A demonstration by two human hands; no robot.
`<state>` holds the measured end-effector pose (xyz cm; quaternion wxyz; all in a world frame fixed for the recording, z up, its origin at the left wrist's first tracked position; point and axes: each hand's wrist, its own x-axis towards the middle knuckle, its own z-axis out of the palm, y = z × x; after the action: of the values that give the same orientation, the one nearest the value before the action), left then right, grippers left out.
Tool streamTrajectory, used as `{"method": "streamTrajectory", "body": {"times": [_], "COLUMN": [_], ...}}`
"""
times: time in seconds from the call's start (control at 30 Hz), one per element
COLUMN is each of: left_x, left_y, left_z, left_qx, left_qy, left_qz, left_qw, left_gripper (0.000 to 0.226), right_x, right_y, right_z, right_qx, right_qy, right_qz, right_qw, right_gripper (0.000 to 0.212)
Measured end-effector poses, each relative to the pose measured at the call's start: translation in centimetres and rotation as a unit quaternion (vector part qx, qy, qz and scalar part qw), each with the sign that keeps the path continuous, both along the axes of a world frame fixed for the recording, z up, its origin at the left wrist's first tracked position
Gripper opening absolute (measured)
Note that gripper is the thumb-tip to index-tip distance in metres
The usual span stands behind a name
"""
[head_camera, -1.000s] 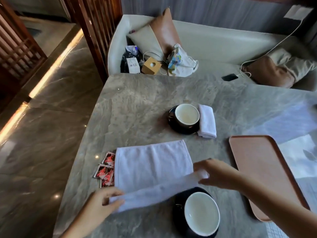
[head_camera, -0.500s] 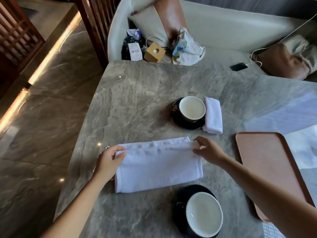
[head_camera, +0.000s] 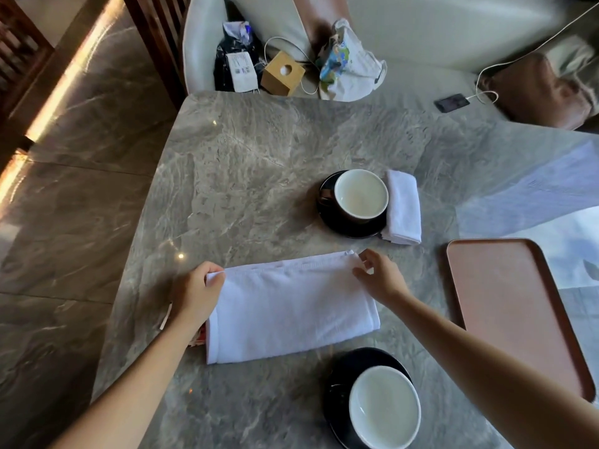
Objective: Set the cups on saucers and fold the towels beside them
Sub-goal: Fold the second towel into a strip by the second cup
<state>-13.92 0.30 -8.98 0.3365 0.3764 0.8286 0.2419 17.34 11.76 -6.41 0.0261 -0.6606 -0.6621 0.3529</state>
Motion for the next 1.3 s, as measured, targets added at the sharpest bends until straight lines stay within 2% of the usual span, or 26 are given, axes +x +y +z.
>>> {"method": "streamTrajectory", "body": {"times": [0.23, 0.43, 0.47, 0.57, 0.6, 0.67, 0.73, 0.83, 0.9, 0.97, 1.17, 1.3], "left_x": [-0.1, 0.3, 0.5, 2.2, 3.4, 6.2, 8.5, 9.1, 8.4, 7.7, 7.8, 8.0], "left_y": [1.0, 1.2, 1.1, 0.2, -0.4, -1.8, -2.9, -3.3, -3.5, -3.9, -4.3, -4.5], "left_z": [0.3, 1.1, 1.7, 3.3, 3.6, 3.5, 2.2, 0.0, -1.2, -1.9, -2.4, -3.0], "left_qx": [-0.047, -0.046, -0.034, 0.07, 0.108, 0.13, 0.089, 0.019, 0.008, -0.001, -0.018, -0.016], "left_qy": [0.028, 0.04, 0.056, 0.201, 0.227, 0.246, 0.261, 0.308, 0.328, 0.331, 0.322, 0.344], "left_qz": [-0.013, -0.013, -0.004, -0.018, -0.051, -0.174, -0.298, -0.382, -0.403, -0.4, -0.337, -0.335], "left_qw": [0.998, 0.998, 0.998, 0.977, 0.967, 0.945, 0.914, 0.871, 0.854, 0.855, 0.884, 0.877], "left_gripper": [0.021, 0.011, 0.004, 0.025, 0.028, 0.037, 0.049, 0.059, 0.062, 0.067, 0.076, 0.078], "right_x": [-0.5, -0.6, -0.6, -0.6, -1.0, -2.3, -4.0, -5.1, -4.5, -3.6, 0.2, 1.3], "right_y": [0.2, 0.2, 0.0, -0.8, -1.3, -2.6, -4.1, -5.3, -5.0, -4.5, -2.8, -2.2], "right_z": [-0.3, -0.2, 0.1, 1.0, 1.2, 1.2, -0.1, -2.8, -4.1, -4.6, -4.6, -4.5], "right_qx": [-0.006, -0.011, 0.018, 0.197, 0.242, 0.271, 0.248, 0.153, 0.16, 0.184, 0.191, 0.188], "right_qy": [-0.046, -0.09, -0.099, -0.115, -0.108, -0.08, -0.06, -0.067, -0.082, -0.094, -0.098, -0.108], "right_qz": [-0.006, 0.032, 0.051, 0.127, 0.162, 0.254, 0.374, 0.495, 0.51, 0.513, 0.464, 0.448], "right_qw": [0.999, 0.995, 0.994, 0.965, 0.951, 0.925, 0.892, 0.853, 0.841, 0.833, 0.86, 0.867], "right_gripper": [0.019, 0.027, 0.029, 0.035, 0.036, 0.042, 0.055, 0.07, 0.071, 0.072, 0.075, 0.078]}}
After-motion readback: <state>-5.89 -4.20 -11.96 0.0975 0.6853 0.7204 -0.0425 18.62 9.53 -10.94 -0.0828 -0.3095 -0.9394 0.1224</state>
